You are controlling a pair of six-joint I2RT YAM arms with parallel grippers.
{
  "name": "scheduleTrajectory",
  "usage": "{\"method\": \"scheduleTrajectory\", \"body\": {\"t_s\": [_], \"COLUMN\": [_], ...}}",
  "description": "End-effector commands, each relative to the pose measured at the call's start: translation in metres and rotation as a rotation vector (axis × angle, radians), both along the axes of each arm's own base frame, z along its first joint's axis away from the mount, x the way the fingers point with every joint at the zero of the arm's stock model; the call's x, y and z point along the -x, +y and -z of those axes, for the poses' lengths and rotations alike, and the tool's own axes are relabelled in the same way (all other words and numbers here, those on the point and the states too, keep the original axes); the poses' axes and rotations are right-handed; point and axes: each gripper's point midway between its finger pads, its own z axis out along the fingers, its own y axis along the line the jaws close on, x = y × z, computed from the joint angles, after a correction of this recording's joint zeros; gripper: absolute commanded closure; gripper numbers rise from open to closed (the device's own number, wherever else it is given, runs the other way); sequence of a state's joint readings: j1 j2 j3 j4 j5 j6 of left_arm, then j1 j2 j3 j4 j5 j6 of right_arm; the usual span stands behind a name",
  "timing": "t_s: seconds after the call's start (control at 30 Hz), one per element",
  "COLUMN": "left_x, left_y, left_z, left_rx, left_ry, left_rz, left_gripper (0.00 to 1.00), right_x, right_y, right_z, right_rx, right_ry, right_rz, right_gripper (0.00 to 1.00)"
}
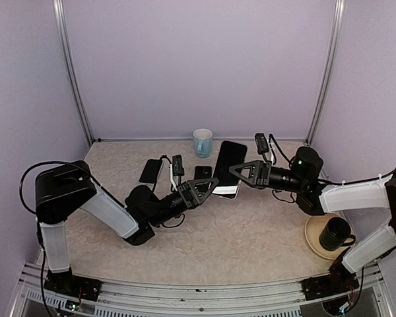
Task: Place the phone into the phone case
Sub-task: Pass from the left arm to the right
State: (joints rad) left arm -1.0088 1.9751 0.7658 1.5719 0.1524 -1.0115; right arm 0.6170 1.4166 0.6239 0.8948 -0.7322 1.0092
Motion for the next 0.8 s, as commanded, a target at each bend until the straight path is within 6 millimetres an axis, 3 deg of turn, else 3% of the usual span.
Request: {"method": "scheduleTrajectory", "body": {"t_s": [0.0,0.07,0.33,0.4,0.53,0.77], "left_x": [0.008,0.006,-0.001,-0.001,-0.002,-0.010], "left_y": [0.018,0.020,0.043,0.050,0.058,0.060], "left_z": [-0.050,-0.047,-0.036,-0.035,-0.032,-0.018], "left_rx": [0.202,0.202,0.176,0.162,0.106,-0.076], "left_ry": [-0.109,-0.089,-0.045,-0.039,-0.034,-0.015], "left_rz": [-0.005,0.001,-0.017,-0.029,-0.058,-0.136], "left_gripper": [0.68,0.47,0.02,0.01,0.01,0.01], "right_x": [0.016,0.016,0.003,-0.004,-0.026,-0.055], "right_y": [0.010,0.010,0.009,0.006,-0.002,-0.028], "right_z": [-0.022,-0.022,-0.011,-0.005,0.030,0.057], "right_rx": [-0.047,-0.038,0.070,0.108,0.219,0.249], "right_ry": [-0.090,-0.092,-0.071,-0.050,0.067,0.164], "right_rz": [-0.077,-0.081,-0.103,-0.108,-0.133,-0.103], "right_gripper": [1.00,1.00,1.00,1.00,1.00,1.00]}}
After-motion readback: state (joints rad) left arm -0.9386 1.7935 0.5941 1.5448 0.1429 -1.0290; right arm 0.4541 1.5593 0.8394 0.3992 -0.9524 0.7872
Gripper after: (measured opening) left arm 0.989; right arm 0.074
